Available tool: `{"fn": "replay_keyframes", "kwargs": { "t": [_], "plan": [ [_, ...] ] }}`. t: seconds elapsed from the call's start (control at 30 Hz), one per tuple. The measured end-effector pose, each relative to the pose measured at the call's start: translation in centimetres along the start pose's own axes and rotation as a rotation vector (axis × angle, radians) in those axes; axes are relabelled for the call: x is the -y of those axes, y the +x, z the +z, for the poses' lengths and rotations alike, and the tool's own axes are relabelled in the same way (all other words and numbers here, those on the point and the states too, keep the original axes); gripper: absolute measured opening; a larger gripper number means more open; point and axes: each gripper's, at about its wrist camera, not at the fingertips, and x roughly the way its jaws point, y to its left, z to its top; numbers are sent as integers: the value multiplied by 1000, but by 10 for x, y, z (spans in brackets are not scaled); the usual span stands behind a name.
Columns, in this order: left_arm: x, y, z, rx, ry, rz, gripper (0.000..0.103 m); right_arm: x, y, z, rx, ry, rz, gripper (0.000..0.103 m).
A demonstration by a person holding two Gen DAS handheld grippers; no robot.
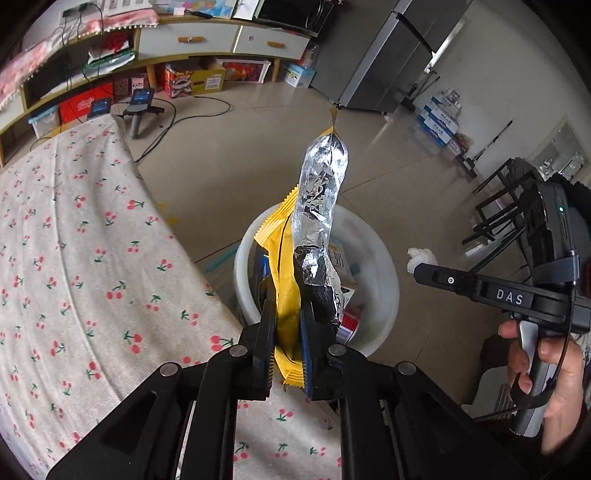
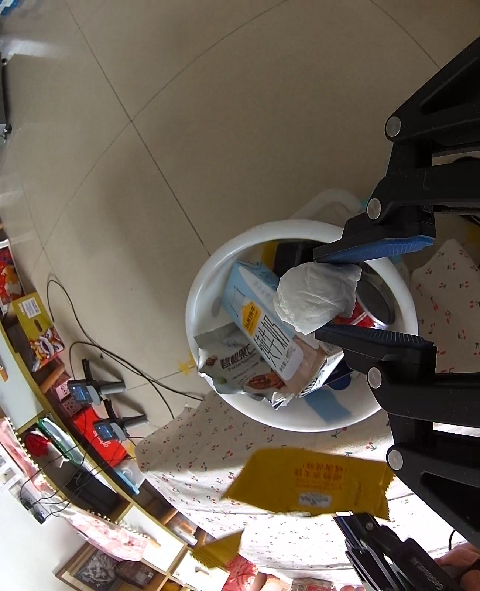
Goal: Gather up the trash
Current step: 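Carry tissue and yellow wrapper over the bucket and release both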
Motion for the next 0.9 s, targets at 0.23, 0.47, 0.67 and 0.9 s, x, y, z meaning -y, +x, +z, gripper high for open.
{"fn": "replay_keyframes", "kwargs": {
  "t": [0.23,0.47,0.67,0.9],
  "plan": [
    [-6,36,8,-49,-57,22,12,14,-2,0,-3,24,6,31],
    [-14,54,19,-52,-92,96,12,12,1,1,-14,29,5,31],
    [-14,52,21,-38,-68,107,13,8,9,3,-31,30,-3,31],
    [-10,38,17,-33,-25,105,28,4,13,5,-36,34,-4,31]
  ]
}}
